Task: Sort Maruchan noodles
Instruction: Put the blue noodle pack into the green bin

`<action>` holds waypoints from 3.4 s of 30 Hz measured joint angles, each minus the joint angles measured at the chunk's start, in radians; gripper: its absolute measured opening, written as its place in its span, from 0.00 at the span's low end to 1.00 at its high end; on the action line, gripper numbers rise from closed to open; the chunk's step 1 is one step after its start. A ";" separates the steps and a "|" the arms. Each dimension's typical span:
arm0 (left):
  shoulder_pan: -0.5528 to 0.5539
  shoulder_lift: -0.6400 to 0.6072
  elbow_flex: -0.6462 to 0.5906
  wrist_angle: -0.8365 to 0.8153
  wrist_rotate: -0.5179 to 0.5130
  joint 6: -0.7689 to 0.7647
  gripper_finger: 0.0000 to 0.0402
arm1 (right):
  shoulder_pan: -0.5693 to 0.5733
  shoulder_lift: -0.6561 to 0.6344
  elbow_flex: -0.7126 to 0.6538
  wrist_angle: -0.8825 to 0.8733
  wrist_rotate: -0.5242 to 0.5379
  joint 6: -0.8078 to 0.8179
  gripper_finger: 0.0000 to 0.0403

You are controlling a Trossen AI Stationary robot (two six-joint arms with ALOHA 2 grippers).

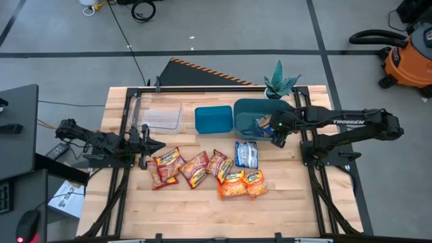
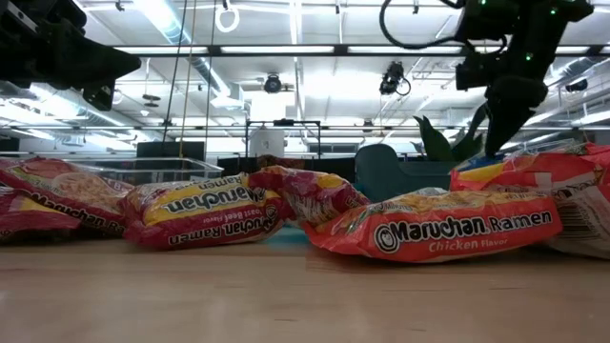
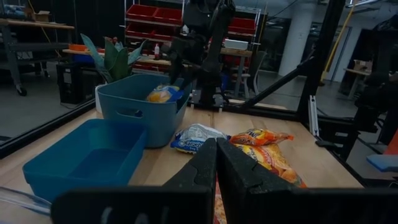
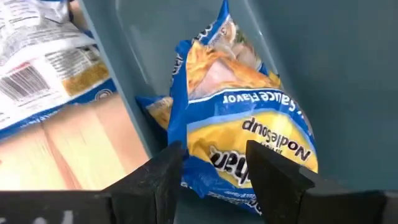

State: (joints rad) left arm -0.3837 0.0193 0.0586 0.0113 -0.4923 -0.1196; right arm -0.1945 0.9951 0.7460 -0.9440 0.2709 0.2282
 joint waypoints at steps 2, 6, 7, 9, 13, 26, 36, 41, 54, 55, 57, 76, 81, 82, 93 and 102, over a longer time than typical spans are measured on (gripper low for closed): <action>0.000 0.000 0.000 -0.001 0.000 0.000 0.04 | -0.003 -0.001 0.008 0.009 -0.002 0.011 0.46; 0.000 0.000 0.000 -0.001 0.000 0.000 0.04 | -0.003 -0.001 0.054 0.007 0.009 0.054 0.46; 0.000 0.000 0.000 0.000 0.000 0.000 0.04 | -0.003 0.000 0.062 0.004 0.011 0.065 0.45; 0.000 0.000 0.000 -0.001 0.000 0.000 0.04 | -0.004 0.019 0.074 -0.005 0.012 0.079 0.45; 0.000 0.000 0.000 -0.001 0.000 0.000 0.04 | -0.004 0.115 0.074 -0.071 0.016 0.094 0.44; 0.000 0.000 0.000 0.000 0.000 0.000 0.04 | 0.016 0.240 0.192 -0.121 -0.021 0.052 0.43; 0.000 0.000 0.000 0.000 0.000 0.000 0.04 | -0.006 0.312 0.126 -0.098 -0.005 0.012 0.43; 0.000 0.000 0.000 0.000 0.000 0.000 0.04 | -0.007 0.377 0.102 -0.108 -0.004 -0.020 0.43; 0.000 0.000 0.000 0.000 0.000 0.000 0.04 | 0.162 0.312 0.222 0.038 -0.083 -0.039 0.43; 0.000 0.000 0.000 0.000 0.000 0.000 0.04 | 0.196 0.322 0.222 0.056 -0.081 -0.037 0.43; 0.000 0.000 0.000 0.000 0.000 0.000 0.04 | 0.263 0.348 0.222 0.099 -0.070 -0.025 0.43; 0.000 0.000 0.000 0.000 0.000 0.000 0.04 | 0.530 0.696 0.339 0.345 0.014 -0.192 0.43; 0.000 0.000 0.000 0.000 0.000 0.000 0.04 | 0.517 0.798 0.418 0.346 0.024 -0.256 0.43; 0.000 0.000 0.000 0.000 0.000 0.000 0.04 | 0.511 0.816 0.425 0.339 0.019 -0.259 0.43; 0.000 0.000 0.000 0.000 0.000 0.000 0.04 | 0.474 0.885 0.432 0.314 -0.020 -0.266 0.23; 0.000 0.000 0.000 -0.001 0.000 0.000 0.04 | 0.474 0.794 0.432 0.248 -0.040 -0.250 0.03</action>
State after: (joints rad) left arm -0.3836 0.0193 0.0586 0.0105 -0.4921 -0.1196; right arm 0.2798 1.7892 1.1782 -0.6963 0.2308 -0.0221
